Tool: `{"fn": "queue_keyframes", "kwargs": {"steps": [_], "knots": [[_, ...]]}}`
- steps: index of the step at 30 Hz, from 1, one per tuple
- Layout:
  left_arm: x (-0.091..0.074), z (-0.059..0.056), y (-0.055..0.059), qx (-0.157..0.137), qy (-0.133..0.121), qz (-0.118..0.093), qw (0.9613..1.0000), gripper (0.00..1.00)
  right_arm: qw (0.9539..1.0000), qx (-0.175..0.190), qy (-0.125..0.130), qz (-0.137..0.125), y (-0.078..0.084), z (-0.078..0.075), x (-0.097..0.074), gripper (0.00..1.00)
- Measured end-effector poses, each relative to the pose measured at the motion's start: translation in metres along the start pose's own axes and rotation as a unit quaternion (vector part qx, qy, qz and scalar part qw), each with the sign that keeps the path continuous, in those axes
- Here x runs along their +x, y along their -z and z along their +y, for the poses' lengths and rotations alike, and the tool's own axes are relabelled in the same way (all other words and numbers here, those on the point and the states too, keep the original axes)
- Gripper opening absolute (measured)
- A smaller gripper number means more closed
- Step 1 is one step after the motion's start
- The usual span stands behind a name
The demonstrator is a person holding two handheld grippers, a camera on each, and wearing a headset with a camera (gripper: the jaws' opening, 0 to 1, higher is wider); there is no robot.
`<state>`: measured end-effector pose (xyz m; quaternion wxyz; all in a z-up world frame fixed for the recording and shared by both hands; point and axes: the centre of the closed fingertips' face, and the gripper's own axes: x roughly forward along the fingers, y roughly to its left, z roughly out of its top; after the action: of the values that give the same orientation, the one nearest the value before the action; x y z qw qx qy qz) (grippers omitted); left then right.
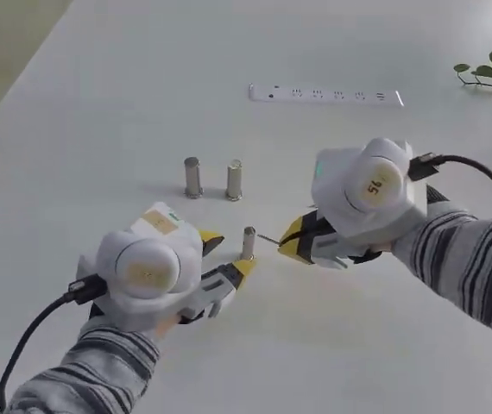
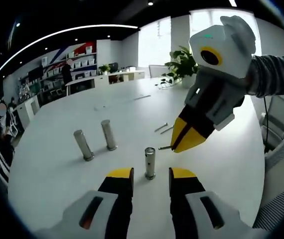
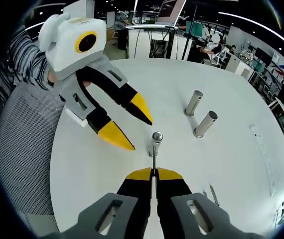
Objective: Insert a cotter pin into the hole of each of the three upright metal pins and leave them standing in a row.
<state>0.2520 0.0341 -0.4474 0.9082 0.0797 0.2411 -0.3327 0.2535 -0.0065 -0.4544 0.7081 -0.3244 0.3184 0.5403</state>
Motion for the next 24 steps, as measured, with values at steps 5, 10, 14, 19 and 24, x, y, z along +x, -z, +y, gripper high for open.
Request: {"fn": "queue_keyframes", "kwargs": {"steps": [5, 10, 14, 19, 24], "knots": [[0.014, -0.001, 0.007, 0.008, 0.001, 0.013, 0.9999, 0.23, 1.0, 0.002, -0.001, 0.003, 0.003, -0.002, 0.003, 0.0], [0.023, -0.001, 0.008, -0.002, -0.006, 0.015, 0.9999, 0.2, 1.0, 0.001, -0.003, -0.004, 0.0, -0.002, 0.004, 0.0], [0.029, 0.0, 0.008, -0.017, -0.01, 0.013, 0.9997, 0.14, 1.0, -0.004, -0.003, -0.005, -0.002, -0.002, 0.005, 0.0], [0.033, 0.001, 0.01, -0.018, -0.014, 0.018, 0.9996, 0.1, 1.0, -0.008, -0.003, -0.001, -0.001, -0.002, 0.006, 0.0], [0.033, 0.004, 0.011, -0.028, -0.02, 0.018, 0.9993, 0.06, 1.0, -0.007, -0.004, -0.001, -0.002, -0.002, 0.007, 0.0]]}}
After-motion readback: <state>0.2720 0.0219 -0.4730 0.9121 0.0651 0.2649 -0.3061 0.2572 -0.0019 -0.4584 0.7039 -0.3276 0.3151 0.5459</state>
